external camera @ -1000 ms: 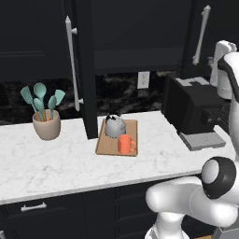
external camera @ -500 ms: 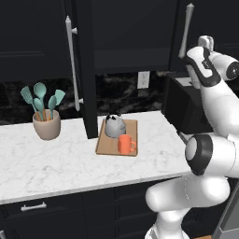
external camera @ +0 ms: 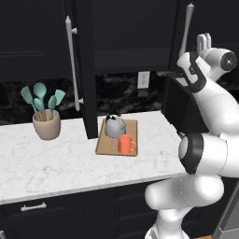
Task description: Pick the kettle from the counter and place it on the tray. Then pick the mug from the cabinet and place it on the tray. Then close the cabinet doors.
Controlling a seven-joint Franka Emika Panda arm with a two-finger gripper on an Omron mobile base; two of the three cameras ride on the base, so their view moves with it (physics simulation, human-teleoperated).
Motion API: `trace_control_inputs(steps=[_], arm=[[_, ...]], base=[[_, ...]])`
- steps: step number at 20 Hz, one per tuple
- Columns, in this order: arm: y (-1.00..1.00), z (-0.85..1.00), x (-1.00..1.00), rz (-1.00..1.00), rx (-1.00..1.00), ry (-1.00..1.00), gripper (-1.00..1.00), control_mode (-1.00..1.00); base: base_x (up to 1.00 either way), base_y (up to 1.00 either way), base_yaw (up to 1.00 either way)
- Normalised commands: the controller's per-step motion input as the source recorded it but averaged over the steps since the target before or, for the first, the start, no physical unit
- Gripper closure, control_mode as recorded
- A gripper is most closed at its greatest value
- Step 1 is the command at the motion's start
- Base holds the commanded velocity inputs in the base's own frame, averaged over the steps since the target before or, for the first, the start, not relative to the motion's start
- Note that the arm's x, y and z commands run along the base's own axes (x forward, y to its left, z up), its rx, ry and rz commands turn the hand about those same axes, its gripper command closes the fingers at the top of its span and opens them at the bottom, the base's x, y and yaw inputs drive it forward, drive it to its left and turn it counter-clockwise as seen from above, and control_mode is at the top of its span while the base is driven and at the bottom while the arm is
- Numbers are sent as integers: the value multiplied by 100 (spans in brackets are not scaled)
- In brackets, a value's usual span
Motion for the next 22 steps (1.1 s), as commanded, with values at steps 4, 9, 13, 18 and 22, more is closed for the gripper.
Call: trace_control_inputs(steps=[4, 9, 13, 18, 22], arm=[[0, -30, 70, -8, 1, 0, 100, -100], [0, -18, 40, -3, 4, 0, 100, -100], [0, -1, 17, 0, 1, 0, 100, -100], [0, 4, -13, 0, 0, 0, 100, -100], [0, 17, -59, 6, 0, 0, 100, -100]], base=[[0, 0, 0], [0, 0, 0], [0, 0, 0], [0, 0, 0], [0, 0, 0]])
